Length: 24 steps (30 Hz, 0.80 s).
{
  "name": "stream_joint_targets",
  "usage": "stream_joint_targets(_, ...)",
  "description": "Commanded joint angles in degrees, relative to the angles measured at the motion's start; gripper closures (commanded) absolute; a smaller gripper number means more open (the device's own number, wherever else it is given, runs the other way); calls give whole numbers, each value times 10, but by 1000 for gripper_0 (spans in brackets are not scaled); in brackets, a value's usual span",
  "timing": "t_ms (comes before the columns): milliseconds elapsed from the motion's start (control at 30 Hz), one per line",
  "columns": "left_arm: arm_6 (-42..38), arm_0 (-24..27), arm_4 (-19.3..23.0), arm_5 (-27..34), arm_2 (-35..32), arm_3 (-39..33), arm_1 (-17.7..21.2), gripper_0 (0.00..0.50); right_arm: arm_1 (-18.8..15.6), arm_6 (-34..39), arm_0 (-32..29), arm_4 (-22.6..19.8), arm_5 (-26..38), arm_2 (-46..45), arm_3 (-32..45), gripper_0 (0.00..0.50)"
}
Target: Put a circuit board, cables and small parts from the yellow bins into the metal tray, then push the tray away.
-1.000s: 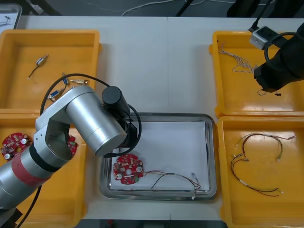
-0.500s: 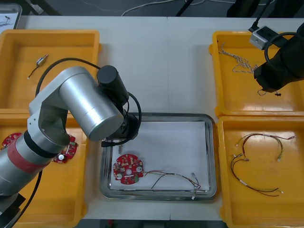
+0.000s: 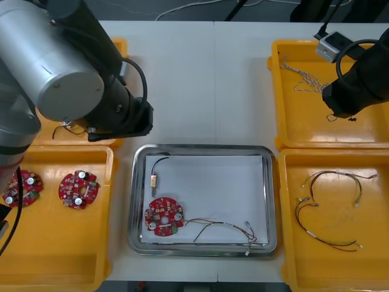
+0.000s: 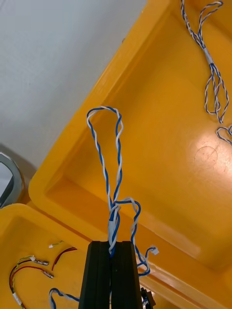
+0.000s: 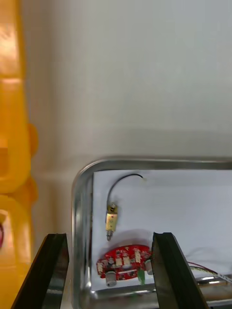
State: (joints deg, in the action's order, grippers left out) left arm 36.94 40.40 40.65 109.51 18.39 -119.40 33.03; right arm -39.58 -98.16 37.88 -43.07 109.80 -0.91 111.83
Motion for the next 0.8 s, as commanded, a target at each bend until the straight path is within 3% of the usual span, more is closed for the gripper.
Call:
stream_joint_targets(33, 52, 22, 7, 5, -38, -22, 61, 0, -3, 5, 8, -6, 2, 34, 41, 500)
stream_joint_targets(333, 139, 22, 15, 5, -90, 28, 113, 0, 20, -6, 8, -11, 2, 92, 85, 500)
stream_joint_targets(500, 171, 22, 14, 5, -122, 67, 117, 0, 29, -18, 8, -15, -2, 130, 106, 500)
stream_joint_targets(800, 219, 22, -62, -9, -158, 130, 118, 0, 50, -48, 17, -24, -24, 197, 117, 500)
